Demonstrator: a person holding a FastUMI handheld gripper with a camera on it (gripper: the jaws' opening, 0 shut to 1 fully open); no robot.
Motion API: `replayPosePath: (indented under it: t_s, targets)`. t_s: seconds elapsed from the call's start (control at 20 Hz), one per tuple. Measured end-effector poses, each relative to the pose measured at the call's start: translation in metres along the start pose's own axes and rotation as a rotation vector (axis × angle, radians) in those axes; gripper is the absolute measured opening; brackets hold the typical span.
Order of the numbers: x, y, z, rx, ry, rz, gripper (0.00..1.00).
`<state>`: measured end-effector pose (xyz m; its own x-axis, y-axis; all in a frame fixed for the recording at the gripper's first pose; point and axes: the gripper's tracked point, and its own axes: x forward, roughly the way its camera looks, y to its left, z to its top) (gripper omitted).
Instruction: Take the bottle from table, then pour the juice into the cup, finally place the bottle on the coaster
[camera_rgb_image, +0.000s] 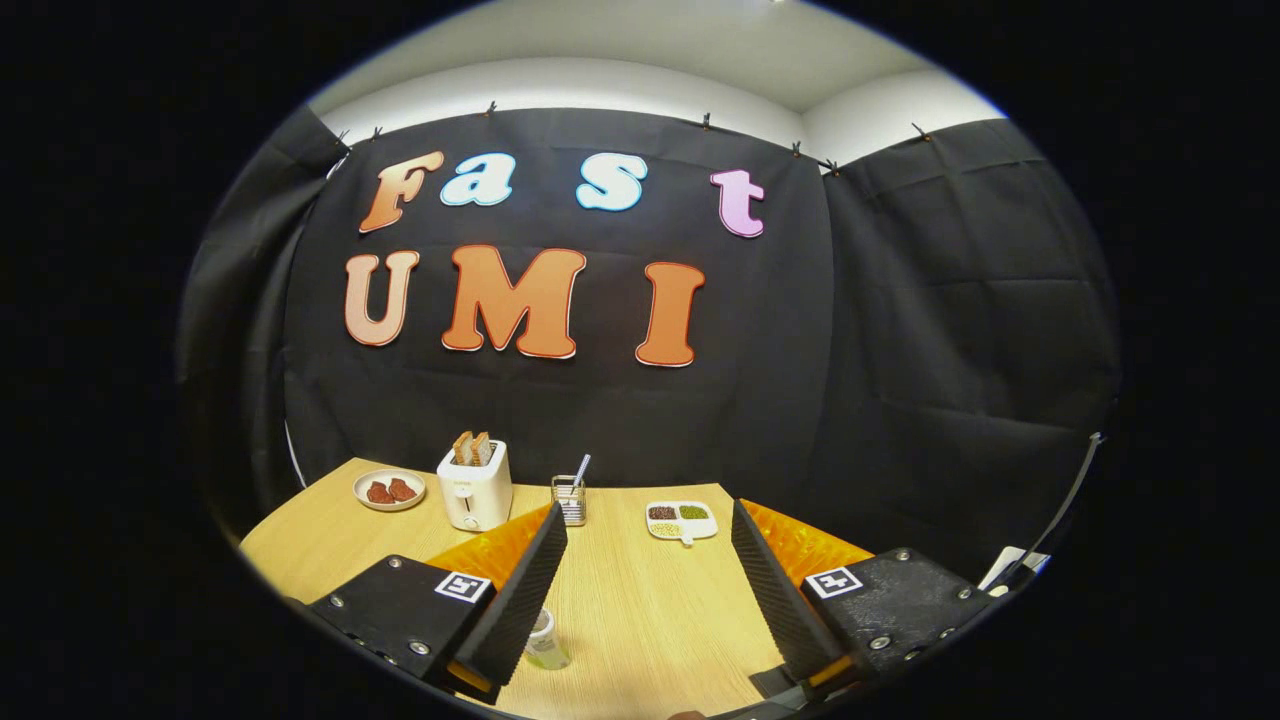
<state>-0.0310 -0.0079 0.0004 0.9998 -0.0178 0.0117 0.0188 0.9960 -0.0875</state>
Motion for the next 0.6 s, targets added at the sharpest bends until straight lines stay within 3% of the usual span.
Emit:
replayPosePath:
  t_s: [0.25, 0.6]
  targets:
    - [-0.001, 0.021, -0.002, 0.031, -0.006, 0.054, 0.99]
    - [0.005, 0.051, -0.047, 0.047, 0.068, 0.113, 0.99]
